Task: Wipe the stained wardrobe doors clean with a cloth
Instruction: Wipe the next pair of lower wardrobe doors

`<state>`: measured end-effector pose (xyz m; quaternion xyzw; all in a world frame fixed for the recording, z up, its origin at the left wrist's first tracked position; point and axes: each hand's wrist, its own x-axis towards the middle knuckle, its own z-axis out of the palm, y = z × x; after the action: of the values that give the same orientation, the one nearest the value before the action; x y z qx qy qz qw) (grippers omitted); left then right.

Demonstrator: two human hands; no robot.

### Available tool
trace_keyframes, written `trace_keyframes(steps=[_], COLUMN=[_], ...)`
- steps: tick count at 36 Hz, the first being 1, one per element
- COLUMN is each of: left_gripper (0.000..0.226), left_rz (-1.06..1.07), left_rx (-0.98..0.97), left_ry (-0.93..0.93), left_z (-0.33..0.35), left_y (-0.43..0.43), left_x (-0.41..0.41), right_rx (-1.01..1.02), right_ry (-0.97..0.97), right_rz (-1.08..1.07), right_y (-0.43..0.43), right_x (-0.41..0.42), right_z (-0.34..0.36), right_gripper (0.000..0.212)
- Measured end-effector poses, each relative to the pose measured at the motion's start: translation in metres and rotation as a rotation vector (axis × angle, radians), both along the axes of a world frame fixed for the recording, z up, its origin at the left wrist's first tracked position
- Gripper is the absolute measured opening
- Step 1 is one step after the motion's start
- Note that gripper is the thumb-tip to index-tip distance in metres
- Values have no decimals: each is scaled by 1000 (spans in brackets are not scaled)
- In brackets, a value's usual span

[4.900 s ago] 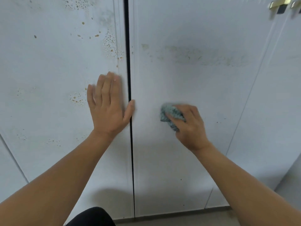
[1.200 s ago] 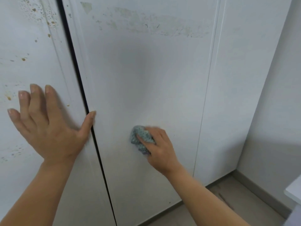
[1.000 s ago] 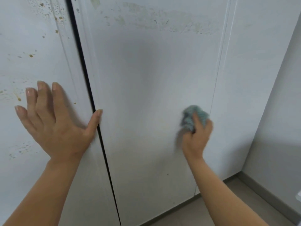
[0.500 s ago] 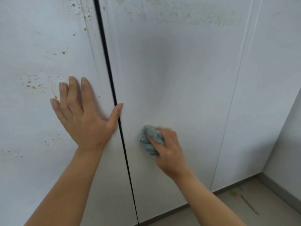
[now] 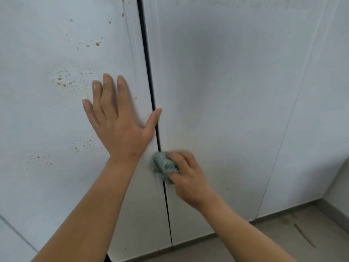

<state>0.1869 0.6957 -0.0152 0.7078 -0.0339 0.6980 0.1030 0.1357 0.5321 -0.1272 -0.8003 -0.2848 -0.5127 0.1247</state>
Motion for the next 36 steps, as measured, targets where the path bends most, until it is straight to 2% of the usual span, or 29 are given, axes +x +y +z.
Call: trace_keyframes(steps=[2,4,6,8,11,13,16,20,24,27,29,32,36], left_gripper=[92,92,92,91,88,87,86,87,92,98,101,104,103], left_rz=[-9,-10,-8,3,-15,-18,-23,-33,-51,-7,36,41,69], left_rx=[6,3,5,3,15,22,32,32,40,45,48,78,117], left_ry=[-4,-8,-1,2,18,15,16,13,32,33,28,77,76], left_z=[0,0,0,0,-1,0,-1,-2,-8,-15,-22,-35,-44], left_y=[0,-1,-1,0,1,3,5,6,7,8,8,9,12], left_x=[-1,1,1,1,0,-1,1,4,3,-1,-1,-1,4], right_rx=[-53,45,138,120,65,39,7,17,398,896,1170,1358,1477], right_ry=[-8,-78,-139,-142,-148,-142,-95,-46,-74,1,42,159,246], right_rz=[50,19,-55,-76,-54,-28,25,21,-81,-262,-377,-493,-419], right_y=[0,-3,-5,-9,-16,-19,-18,-23,-71,-127,-169,-218,-223], right_x=[1,6,10,15,23,23,16,3,-8,1,6,12,24], right_z=[14,46,77,95,75,39,-8,-7,11,11,8,-4,-13], right_gripper=[28,40,37,37,26,34,33,21,36,49,49,56,63])
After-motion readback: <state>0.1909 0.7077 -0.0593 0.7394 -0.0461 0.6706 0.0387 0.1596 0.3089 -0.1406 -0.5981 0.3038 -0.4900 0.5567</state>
